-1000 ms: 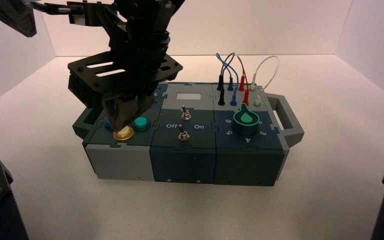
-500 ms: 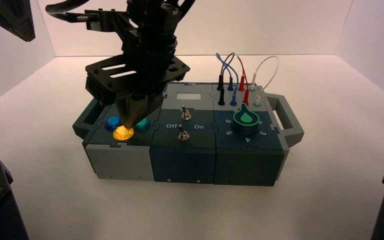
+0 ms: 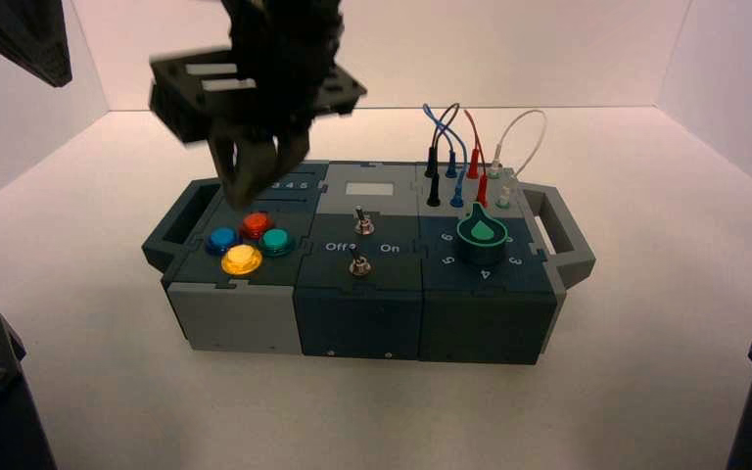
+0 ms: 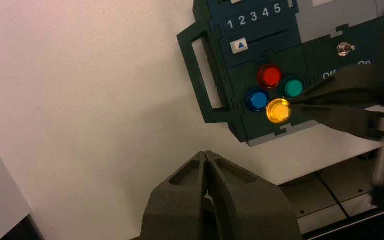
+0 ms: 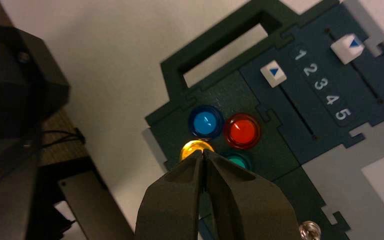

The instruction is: Push the yellow button with the right gripper.

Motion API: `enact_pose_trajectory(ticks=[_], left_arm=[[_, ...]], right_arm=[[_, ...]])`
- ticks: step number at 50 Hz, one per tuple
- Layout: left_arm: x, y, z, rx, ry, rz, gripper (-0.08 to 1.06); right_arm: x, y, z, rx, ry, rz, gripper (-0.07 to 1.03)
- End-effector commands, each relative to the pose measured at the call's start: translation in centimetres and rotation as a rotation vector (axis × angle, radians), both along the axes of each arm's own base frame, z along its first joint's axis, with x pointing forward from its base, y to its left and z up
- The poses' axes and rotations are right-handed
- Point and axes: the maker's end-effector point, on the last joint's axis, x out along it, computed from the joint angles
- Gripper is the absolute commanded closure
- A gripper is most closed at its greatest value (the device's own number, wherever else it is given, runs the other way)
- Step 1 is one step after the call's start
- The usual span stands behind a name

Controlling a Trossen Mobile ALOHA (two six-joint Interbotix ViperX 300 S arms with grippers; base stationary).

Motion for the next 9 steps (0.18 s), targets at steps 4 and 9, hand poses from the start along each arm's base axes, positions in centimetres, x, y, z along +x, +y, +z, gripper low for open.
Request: enact_pose_trajectory(ticks=[4,9], left_arm=[[0.23,-0.17,0.48,-0.008,-0.022,-0.007,1.01],[0.01,-0.09,0.19,-0.005,-0.013,-0.007,1.01]], right_arm=[[0.65,0.94,2.27,0.053,-0.019,-0.012,0.99],[0.64,0.94,1.73,0.046,-0.013,-0.016,0.99]])
